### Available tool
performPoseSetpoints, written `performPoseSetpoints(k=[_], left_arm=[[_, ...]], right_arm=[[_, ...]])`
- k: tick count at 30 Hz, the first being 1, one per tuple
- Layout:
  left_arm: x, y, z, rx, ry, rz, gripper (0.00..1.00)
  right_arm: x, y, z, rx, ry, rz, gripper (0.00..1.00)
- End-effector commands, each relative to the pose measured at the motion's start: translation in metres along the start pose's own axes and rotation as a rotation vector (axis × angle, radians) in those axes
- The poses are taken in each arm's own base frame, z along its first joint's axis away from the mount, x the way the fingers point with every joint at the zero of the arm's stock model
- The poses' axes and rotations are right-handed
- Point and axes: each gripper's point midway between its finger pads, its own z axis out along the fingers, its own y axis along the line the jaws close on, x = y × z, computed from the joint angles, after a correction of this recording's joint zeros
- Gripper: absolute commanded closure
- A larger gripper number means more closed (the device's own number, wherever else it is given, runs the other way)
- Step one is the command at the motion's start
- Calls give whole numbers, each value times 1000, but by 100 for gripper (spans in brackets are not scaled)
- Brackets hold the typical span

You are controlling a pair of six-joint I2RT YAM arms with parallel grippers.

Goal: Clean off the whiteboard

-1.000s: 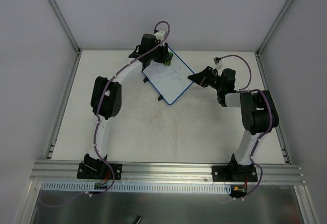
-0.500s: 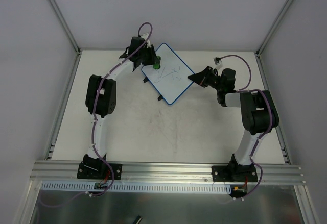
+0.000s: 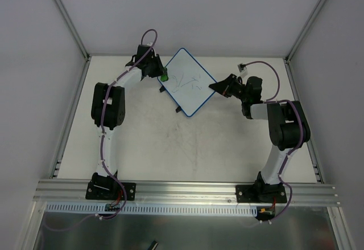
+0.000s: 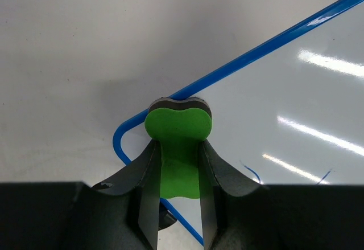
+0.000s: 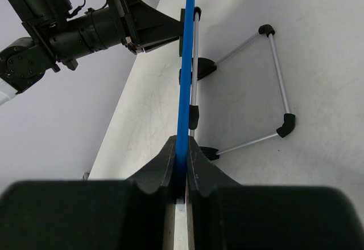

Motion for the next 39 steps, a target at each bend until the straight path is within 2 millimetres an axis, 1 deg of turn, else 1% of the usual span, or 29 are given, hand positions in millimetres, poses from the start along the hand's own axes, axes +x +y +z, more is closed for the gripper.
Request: performPoseSetpoints(k=[1,3,4,6,7,8,10,11,14,15,16,18,19,21,23,25,27,28,30,32,35,36,39], left_arm=[[30,4,7,-27,91,4,100],[30,-6,8,0,95,40,100],[30,-16,9,16,91,61,100],[30,-26,9,36,88,107,100],[27,-35,8,50,77,129,100],[30,-47,7,66,75,157,100],[26,-61,6,81,54,225,100],[30,-74,5,96,51,262,100],[28,-94,2,122,22,362,100],[34,-104,4,139,26,404,100],[32,-112,3,153,15,426,100],[40,-129,2,186,16,485,100],[41,-135,1,195,11,503,100],[49,-147,0,219,14,546,100],[51,-157,-3,246,8,585,100],[59,-169,-6,276,13,622,100],[62,-178,-9,298,5,665,100],[67,-186,-11,319,6,701,100],[75,-194,-12,354,14,745,100],[88,-204,-16,414,37,772,100],[101,-209,-23,463,60,816,100],[104,-215,-29,480,59,834,100],[118,-221,-34,497,75,858,100]], right_arm=[[8,34,4,-129,63,-90,100],[9,33,3,-128,66,-88,100],[9,33,4,-128,64,-89,100],[9,33,4,-128,66,-88,100],[9,32,4,-125,66,-86,100],[10,33,4,-129,67,-88,100],[10,33,4,-128,68,-87,100],[10,32,4,-126,67,-86,100],[10,32,4,-127,69,-84,100],[9,32,4,-128,66,-88,100],[9,33,4,-128,68,-85,100],[9,33,4,-127,67,-85,100],[9,32,4,-127,67,-87,100],[9,32,4,-128,66,-88,100],[9,33,4,-129,67,-86,100],[9,34,4,-131,67,-88,100],[9,33,4,-129,67,-88,100],[10,33,4,-129,69,-87,100],[9,33,4,-131,67,-89,100],[10,33,4,-129,69,-87,100],[9,33,4,-131,67,-88,100],[9,32,4,-127,68,-84,100],[10,33,4,-130,70,-84,100]])
